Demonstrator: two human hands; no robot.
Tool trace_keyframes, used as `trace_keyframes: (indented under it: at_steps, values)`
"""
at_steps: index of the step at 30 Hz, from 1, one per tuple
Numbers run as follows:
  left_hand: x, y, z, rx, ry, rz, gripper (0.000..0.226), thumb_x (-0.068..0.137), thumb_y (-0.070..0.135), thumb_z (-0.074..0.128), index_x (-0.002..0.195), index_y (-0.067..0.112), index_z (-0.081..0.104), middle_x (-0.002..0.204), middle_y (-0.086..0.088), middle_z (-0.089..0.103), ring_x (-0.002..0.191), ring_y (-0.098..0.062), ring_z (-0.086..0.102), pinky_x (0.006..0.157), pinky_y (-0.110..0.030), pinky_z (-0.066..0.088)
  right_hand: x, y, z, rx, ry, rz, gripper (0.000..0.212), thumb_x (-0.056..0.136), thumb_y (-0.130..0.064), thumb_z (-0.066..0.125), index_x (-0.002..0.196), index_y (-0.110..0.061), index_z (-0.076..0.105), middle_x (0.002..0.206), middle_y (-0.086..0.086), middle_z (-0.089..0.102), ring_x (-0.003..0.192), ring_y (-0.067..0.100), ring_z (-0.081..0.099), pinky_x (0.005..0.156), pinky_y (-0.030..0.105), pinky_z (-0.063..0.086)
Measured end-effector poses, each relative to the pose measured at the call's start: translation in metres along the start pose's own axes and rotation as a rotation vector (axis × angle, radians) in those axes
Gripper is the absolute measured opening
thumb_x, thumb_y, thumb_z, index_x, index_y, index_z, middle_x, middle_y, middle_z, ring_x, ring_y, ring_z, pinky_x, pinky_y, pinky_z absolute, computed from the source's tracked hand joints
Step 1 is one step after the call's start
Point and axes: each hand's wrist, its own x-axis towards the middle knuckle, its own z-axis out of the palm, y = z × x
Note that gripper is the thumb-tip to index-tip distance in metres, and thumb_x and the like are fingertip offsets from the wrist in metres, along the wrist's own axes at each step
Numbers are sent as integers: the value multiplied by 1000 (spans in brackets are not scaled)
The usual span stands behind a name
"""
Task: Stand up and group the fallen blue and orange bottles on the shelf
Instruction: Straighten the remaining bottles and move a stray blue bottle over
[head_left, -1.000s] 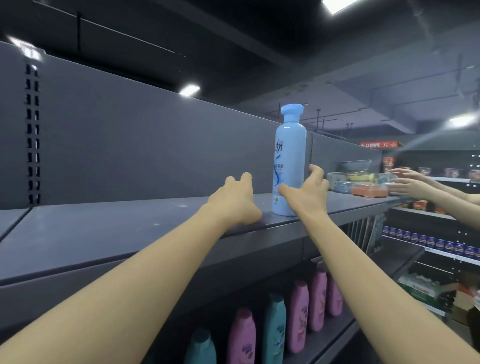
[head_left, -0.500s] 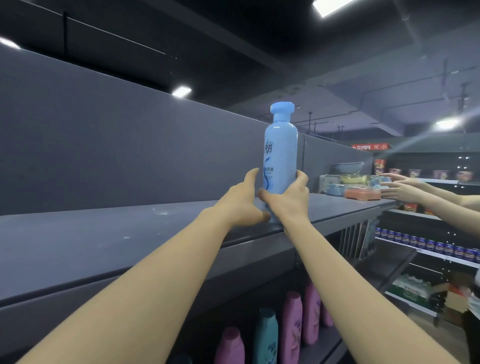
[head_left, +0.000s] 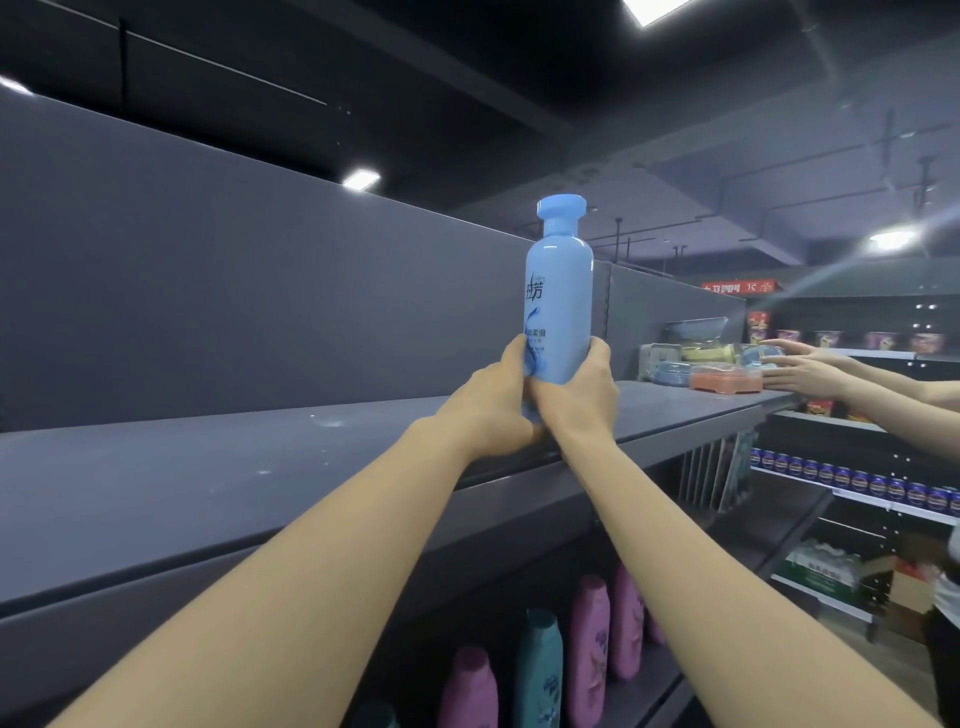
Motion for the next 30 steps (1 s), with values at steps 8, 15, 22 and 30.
trace_keyframes:
  at_steps: [8, 15, 22, 30]
  values:
    - [-2, -3, -6, 20, 63, -79, 93, 83, 13, 58, 149, 19, -7, 112, -6, 61, 94, -24, 59, 88, -38, 50, -14, -14, 7, 52, -50, -10, 62, 74, -26, 73, 126, -14, 41, 112, 9, 59, 100, 29, 59, 85, 43, 53]
    - [-10, 3, -29, -149, 35, -145, 84, 90, 18, 54, 149, 20, -5, 116, -3, 57, 90, -23, 59, 84, -31, 47, -29, -37, 4, 137, -98, -32, 56, 79, -28, 71, 125, -13, 42, 109, 5, 59, 102, 27, 59, 89, 42, 51]
    - [-53, 1, -70, -186, 68, -174, 105, 75, 15, 70, 148, 26, -5, 129, -1, 54, 109, -24, 60, 97, -40, 49, -63, -72, 14, 254, -201, -39, 53, 75, -27, 74, 118, -16, 45, 79, -15, 48, 88, 20, 58, 85, 41, 55]
    - [-136, -8, -134, -266, 126, -235, 78, 60, 13, 76, 124, 30, 35, 109, 5, 63, 90, -10, 62, 69, -27, 52, -125, -116, 43, 534, -433, 43, 62, 52, -19, 73, 111, -14, 54, 105, 4, 66, 93, 21, 68, 79, 39, 59]
